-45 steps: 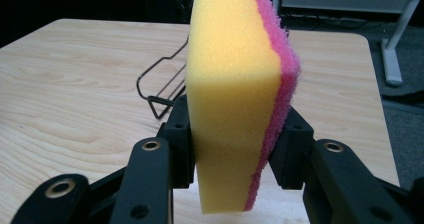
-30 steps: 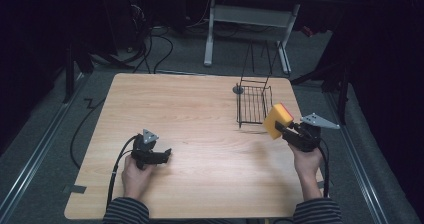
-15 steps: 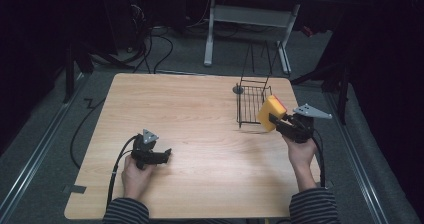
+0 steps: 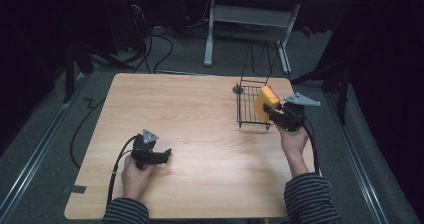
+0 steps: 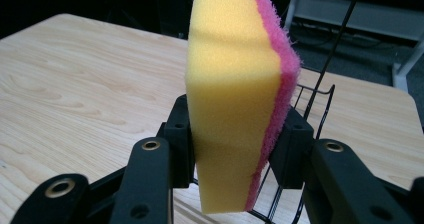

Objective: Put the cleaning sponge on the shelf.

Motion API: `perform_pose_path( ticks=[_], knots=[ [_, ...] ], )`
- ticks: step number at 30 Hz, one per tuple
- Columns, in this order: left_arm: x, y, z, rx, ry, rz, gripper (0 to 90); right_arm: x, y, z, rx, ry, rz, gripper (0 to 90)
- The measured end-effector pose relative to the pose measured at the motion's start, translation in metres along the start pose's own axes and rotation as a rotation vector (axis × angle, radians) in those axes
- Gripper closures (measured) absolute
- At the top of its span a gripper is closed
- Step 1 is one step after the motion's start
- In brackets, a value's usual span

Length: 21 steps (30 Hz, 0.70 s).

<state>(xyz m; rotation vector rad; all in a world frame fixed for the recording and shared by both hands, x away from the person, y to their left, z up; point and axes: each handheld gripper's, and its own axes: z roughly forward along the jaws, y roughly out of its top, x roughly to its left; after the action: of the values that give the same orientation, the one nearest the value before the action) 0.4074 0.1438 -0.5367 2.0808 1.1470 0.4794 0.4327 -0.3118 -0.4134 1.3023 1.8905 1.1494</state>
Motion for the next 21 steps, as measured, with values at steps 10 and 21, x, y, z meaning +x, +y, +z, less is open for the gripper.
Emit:
perform_pose_path(
  ticks=[10, 21],
  knots=[
    [0.0, 0.0, 0.0, 0.0, -0.001, -0.001, 15.7, -0.002, 0.01, 0.03, 0.035, -0.028, 0.002, 60.3],
    [0.0, 0.0, 0.0, 0.001, -0.001, 0.0, 15.8, -0.002, 0.011, 0.064, 0.051, -0.055, 0.018, 60.4]
  ],
)
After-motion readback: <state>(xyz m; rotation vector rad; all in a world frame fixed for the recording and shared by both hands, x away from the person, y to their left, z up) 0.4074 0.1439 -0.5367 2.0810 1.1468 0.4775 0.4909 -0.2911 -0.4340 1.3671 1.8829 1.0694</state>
